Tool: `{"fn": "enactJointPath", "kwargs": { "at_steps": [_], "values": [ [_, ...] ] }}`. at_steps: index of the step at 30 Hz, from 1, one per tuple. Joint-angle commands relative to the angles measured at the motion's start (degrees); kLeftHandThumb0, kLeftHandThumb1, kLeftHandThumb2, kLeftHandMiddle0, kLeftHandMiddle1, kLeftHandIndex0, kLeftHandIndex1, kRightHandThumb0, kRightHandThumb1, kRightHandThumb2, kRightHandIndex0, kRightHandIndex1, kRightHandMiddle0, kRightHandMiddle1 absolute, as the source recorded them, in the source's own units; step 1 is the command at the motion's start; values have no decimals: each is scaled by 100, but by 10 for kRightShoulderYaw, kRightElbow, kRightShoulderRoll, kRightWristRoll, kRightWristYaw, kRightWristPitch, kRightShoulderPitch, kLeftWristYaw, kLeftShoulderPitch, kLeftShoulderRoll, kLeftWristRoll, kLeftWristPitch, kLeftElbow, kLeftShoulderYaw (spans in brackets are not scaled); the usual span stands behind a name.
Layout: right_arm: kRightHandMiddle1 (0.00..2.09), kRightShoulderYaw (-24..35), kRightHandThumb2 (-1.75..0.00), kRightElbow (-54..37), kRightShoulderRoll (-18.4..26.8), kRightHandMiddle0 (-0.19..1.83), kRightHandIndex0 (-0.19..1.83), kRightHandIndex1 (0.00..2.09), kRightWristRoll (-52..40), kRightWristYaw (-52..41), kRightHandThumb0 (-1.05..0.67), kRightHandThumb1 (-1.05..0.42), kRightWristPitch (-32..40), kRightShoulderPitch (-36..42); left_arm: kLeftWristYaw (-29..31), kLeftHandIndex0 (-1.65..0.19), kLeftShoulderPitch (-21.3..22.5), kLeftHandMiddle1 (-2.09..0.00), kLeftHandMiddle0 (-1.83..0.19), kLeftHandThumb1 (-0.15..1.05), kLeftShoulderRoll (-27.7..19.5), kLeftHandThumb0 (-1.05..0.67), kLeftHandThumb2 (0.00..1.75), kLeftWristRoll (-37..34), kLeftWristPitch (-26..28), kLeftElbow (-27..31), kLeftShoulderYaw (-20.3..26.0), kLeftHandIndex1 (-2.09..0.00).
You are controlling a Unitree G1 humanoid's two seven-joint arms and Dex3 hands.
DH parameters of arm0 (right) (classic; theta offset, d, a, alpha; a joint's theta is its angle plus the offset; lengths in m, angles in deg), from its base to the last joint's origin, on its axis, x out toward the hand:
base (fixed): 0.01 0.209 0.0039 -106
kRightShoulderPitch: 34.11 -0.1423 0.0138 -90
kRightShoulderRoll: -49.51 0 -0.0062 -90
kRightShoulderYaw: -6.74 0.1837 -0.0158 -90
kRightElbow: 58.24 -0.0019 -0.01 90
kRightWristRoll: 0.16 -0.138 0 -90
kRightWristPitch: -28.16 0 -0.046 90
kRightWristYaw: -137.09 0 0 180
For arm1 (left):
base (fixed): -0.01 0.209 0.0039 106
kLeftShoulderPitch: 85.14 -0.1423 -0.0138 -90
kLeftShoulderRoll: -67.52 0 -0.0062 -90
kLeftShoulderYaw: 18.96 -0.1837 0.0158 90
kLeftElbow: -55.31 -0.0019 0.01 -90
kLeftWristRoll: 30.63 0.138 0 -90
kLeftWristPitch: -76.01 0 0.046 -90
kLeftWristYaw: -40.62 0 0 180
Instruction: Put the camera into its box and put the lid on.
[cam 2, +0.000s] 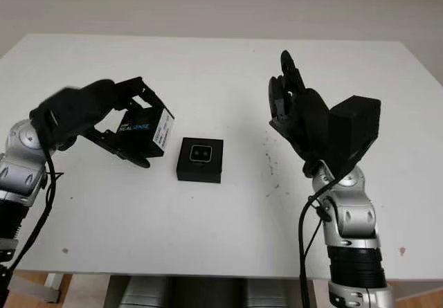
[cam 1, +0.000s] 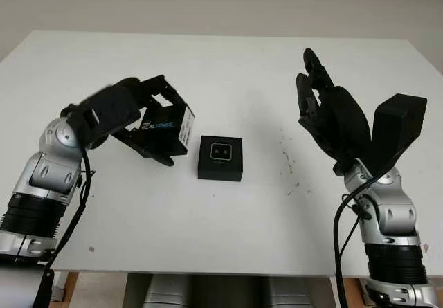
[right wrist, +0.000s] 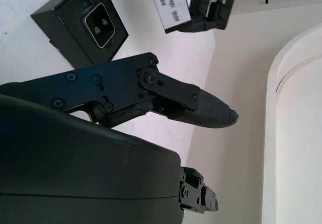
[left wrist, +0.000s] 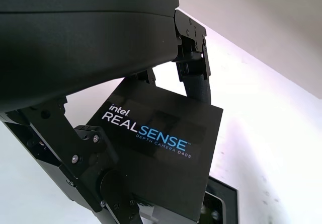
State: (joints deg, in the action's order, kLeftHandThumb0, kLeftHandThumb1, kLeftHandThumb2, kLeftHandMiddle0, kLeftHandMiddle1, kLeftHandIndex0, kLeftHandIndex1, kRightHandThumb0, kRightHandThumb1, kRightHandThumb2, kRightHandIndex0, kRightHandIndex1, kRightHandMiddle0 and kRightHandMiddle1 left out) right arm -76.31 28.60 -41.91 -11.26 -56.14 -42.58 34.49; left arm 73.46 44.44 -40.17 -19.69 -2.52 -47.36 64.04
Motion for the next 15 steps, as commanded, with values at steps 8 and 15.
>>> {"fn": "enactJointPath", "kwargs": {
  "at_steps": [8, 15],
  "values": [
    [0, -3, -74, 2, -21, -19, -19, 0, -7, 4, -59, -105, -21, 4, 77, -45, 54, -154, -62, 87, 18, -24, 5, -14, 95, 28, -30, -155],
    [4, -7, -74, -12, -33, -15, -17, 2, -2, 20, -59, -105, -15, 8, 73, -49, 67, -156, -64, 86, 41, -24, 5, 11, 173, 49, -67, -157]
  ]
}}
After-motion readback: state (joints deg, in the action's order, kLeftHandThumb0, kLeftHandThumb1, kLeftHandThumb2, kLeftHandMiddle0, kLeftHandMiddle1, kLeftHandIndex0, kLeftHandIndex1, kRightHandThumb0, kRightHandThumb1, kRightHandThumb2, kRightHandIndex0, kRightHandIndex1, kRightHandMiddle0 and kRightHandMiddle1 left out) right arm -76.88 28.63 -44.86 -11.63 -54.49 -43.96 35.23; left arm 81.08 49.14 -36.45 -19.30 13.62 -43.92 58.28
